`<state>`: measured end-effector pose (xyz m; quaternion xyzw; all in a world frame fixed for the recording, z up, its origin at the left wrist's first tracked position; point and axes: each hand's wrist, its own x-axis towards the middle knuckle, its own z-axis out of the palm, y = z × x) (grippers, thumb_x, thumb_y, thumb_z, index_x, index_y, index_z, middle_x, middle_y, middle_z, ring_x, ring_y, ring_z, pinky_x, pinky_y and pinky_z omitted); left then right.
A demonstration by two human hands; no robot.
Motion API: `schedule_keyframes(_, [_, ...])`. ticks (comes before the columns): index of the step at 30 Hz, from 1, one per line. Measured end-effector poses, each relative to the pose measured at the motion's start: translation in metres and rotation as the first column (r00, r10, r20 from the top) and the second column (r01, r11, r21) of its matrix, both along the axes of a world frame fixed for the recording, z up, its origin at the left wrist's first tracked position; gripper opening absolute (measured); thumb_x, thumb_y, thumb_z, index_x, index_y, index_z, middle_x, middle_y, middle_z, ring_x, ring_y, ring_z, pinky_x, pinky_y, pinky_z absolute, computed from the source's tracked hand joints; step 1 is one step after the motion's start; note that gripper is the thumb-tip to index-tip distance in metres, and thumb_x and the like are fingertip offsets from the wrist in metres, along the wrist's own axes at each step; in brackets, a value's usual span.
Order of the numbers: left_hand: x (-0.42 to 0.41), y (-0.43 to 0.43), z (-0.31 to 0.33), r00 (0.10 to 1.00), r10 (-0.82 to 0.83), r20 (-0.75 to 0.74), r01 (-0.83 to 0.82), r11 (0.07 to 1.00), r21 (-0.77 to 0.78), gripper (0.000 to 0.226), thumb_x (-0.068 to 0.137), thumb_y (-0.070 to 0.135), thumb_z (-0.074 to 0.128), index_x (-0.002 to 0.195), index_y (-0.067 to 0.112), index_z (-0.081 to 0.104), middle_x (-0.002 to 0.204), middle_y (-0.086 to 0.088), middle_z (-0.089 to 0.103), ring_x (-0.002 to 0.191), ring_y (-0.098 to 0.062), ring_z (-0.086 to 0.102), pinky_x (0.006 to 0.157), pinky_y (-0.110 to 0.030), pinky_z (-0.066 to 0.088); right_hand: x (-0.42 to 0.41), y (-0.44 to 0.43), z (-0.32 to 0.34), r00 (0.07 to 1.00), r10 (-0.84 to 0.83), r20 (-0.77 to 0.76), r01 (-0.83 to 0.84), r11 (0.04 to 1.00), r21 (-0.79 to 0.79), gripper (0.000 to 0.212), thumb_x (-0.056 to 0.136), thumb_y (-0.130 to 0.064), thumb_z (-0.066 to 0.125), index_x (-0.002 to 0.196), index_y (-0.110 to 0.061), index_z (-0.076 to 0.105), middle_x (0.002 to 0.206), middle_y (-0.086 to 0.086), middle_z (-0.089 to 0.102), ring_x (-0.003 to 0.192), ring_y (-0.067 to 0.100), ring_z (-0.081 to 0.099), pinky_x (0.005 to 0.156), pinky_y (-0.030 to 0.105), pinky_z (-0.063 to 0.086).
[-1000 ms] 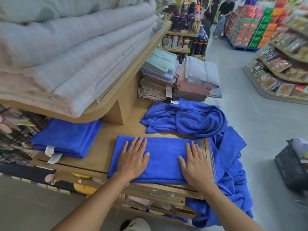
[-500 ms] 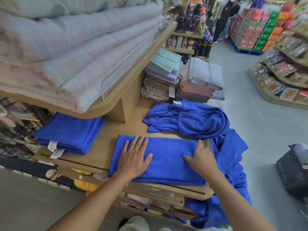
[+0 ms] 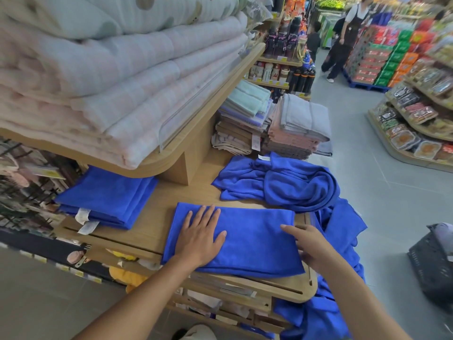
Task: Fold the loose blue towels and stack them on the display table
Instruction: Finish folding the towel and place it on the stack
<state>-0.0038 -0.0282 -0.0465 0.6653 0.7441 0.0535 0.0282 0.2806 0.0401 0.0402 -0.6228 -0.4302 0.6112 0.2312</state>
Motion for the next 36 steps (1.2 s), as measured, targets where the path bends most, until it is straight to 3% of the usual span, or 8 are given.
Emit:
schedule_keyframes(3, [0.0,0.0,0.001,1.0,0.004,-0.006,-0.005,1.0,-0.025,0.08,0.093,0.067,0.002,0.162,0.026,0.004,0.17,0.006,0.0,0.156,-0.014,-0.007,0.126,-0.046,-0.005,0.002,-0.004,0.008,0.997,0.067,-0.032,-0.067,0.998,-0.002,0.02,0.096,-0.029,0.07,0.111,-0.017,0.075,0.105,0.002,0.079,0.091,0.019,0.077,0.068,0.032,0.06])
schedule_keyframes(10, [0.043,0.023,0.011,0.999,0.006,0.036,-0.004,0.998,-0.067,0.074,0.101,0.062,0.013,0.162,0.022,0.002,0.171,0.002,0.0,0.157,-0.019,-0.008,0.125,-0.051,-0.007,0.005,0.005,0.053,0.999,0.01,-0.049,0.0,0.978,0.208,0.016,0.098,-0.02,0.066,0.109,-0.012,0.073,0.109,0.01,0.076,0.098,0.026,0.074,0.086,0.048,0.058])
schedule_keyframes(13, [0.069,0.033,0.01,0.999,-0.014,0.041,0.017,0.998,-0.063,0.074,0.101,0.062,0.012,0.162,0.021,0.005,0.171,0.002,0.002,0.157,-0.02,-0.007,0.125,-0.05,-0.007,0.005,0.011,0.074,0.998,0.016,-0.059,0.001,0.957,0.29,0.014,0.097,-0.019,0.068,0.108,-0.011,0.071,0.105,0.024,0.069,0.087,0.03,0.061,0.078,0.045,0.047])
schedule_keyframes(20, [0.077,0.033,0.008,0.999,-0.032,0.035,0.032,0.999,-0.005,0.074,0.1,0.06,0.016,0.162,0.02,0.014,0.17,0.0,0.009,0.157,-0.022,0.001,0.125,-0.052,-0.003,-0.022,0.011,0.075,0.994,0.105,0.004,-0.1,0.935,0.341,0.012,0.096,-0.019,0.07,0.105,-0.022,0.063,0.05,-0.014,0.055,0.041,0.002,0.05,0.041,0.017,0.042])
schedule_keyframes(24, [0.062,0.031,0.019,0.982,-0.132,0.136,0.126,0.991,0.053,0.072,0.1,0.057,0.02,0.161,0.019,0.012,0.17,0.0,0.007,0.157,-0.02,0.002,0.126,-0.051,0.003,-0.048,0.012,0.071,0.99,0.132,0.044,-0.139,0.935,0.325,0.033,0.09,-0.024,0.077,0.116,-0.019,0.057,0.055,-0.009,0.054,0.044,0.004,0.053,0.045,0.02,0.046])
schedule_keyframes(29, [-0.008,0.008,0.023,0.969,-0.054,0.24,-0.001,0.975,0.221,0.067,0.097,0.05,0.024,0.153,0.016,0.037,0.159,-0.004,0.037,0.149,-0.02,0.029,0.122,-0.041,0.028,-0.098,0.02,0.071,0.961,0.205,0.188,-0.262,0.893,0.367,0.041,0.086,-0.028,0.078,0.112,-0.022,0.048,0.061,-0.003,0.062,0.045,0.007,0.059,0.048,0.026,0.051])
schedule_keyframes(34, [-0.055,-0.019,0.006,0.992,0.059,0.107,-0.071,0.991,0.11,0.064,0.1,0.049,0.01,0.153,0.026,0.038,0.159,0.003,0.039,0.15,-0.017,0.03,0.122,-0.04,0.025,-0.156,0.017,0.046,0.859,0.33,0.391,-0.471,0.808,0.354,0.037,0.084,-0.032,0.072,0.108,-0.022,0.045,0.069,0.002,0.071,0.054,0.017,0.07,0.059,0.036,0.062])
schedule_keyframes(36, [-0.055,-0.021,0.006,0.993,0.072,0.09,-0.084,0.988,0.131,0.055,0.104,0.047,0.015,0.149,0.03,0.041,0.157,0.005,0.043,0.149,-0.015,0.033,0.121,-0.039,0.026,-0.175,0.014,0.028,0.819,0.369,0.44,-0.531,0.779,0.334,0.038,0.086,-0.033,0.072,0.109,-0.02,0.044,0.076,0.004,0.07,0.049,0.014,0.068,0.048,0.027,0.056])
